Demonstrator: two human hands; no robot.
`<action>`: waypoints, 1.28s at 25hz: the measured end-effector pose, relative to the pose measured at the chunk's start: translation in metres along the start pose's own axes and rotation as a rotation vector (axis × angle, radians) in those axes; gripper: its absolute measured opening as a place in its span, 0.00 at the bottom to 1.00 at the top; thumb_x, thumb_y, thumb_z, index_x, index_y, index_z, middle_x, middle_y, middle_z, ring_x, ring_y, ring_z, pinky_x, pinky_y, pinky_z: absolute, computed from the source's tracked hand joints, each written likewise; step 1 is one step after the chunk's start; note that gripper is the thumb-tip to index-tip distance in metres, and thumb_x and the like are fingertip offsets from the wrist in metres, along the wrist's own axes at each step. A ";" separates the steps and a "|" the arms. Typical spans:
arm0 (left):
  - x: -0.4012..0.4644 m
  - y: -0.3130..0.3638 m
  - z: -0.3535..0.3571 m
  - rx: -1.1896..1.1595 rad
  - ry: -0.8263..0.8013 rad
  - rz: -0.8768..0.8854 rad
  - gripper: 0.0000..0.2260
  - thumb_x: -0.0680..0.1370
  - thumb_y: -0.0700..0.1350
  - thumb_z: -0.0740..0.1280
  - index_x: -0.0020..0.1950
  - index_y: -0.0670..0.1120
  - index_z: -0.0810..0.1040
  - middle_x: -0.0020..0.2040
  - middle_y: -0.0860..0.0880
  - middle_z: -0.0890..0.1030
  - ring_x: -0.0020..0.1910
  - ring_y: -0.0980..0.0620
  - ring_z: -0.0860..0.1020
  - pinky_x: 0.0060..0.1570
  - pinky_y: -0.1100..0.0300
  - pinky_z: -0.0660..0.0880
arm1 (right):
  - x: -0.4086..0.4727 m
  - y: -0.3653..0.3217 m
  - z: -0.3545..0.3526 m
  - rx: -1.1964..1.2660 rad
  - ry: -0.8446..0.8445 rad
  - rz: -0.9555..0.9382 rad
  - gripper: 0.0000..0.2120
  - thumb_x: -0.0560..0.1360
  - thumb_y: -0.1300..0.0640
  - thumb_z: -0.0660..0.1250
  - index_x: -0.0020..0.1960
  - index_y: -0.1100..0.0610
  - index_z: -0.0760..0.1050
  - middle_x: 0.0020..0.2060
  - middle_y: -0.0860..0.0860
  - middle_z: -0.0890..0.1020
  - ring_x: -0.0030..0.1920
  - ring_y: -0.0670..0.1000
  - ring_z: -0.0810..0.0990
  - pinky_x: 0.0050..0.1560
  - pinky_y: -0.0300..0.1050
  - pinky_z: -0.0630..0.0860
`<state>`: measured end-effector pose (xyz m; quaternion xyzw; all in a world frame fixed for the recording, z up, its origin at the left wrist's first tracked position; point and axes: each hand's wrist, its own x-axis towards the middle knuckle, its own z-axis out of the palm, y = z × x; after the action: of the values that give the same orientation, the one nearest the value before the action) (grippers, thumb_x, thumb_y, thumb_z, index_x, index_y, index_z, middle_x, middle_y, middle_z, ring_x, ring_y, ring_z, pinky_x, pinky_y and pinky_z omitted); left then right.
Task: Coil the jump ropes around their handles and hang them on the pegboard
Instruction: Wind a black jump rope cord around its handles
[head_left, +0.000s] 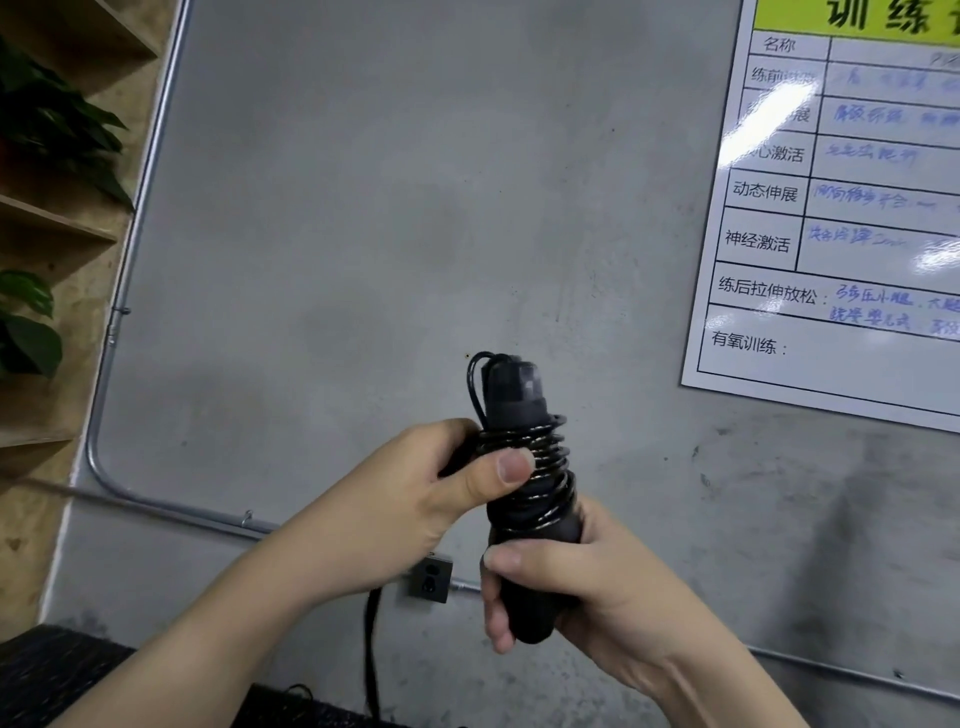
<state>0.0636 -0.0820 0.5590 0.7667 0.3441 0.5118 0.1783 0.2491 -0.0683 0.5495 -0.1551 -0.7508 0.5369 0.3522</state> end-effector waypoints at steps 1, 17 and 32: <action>0.002 -0.002 -0.004 0.098 0.015 -0.047 0.44 0.62 0.84 0.62 0.50 0.43 0.80 0.45 0.41 0.83 0.44 0.44 0.82 0.54 0.41 0.78 | 0.000 -0.001 -0.001 -0.082 0.051 -0.043 0.07 0.68 0.62 0.74 0.36 0.56 0.77 0.29 0.60 0.79 0.27 0.56 0.79 0.32 0.44 0.75; -0.007 0.011 0.014 0.408 0.204 0.052 0.28 0.75 0.73 0.56 0.34 0.49 0.64 0.26 0.56 0.64 0.27 0.56 0.62 0.28 0.61 0.61 | 0.006 -0.002 -0.007 -0.384 0.459 -0.228 0.07 0.69 0.69 0.74 0.43 0.62 0.78 0.30 0.53 0.76 0.31 0.51 0.74 0.32 0.46 0.75; -0.006 0.009 0.004 0.006 -0.058 0.071 0.24 0.76 0.69 0.65 0.54 0.49 0.83 0.48 0.47 0.87 0.52 0.49 0.85 0.58 0.45 0.78 | -0.002 0.009 -0.009 -0.049 -0.091 -0.093 0.20 0.70 0.56 0.73 0.51 0.71 0.72 0.33 0.57 0.75 0.33 0.56 0.72 0.35 0.52 0.62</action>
<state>0.0686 -0.0918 0.5593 0.7936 0.3130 0.4941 0.1676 0.2554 -0.0596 0.5428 -0.1041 -0.7854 0.5079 0.3382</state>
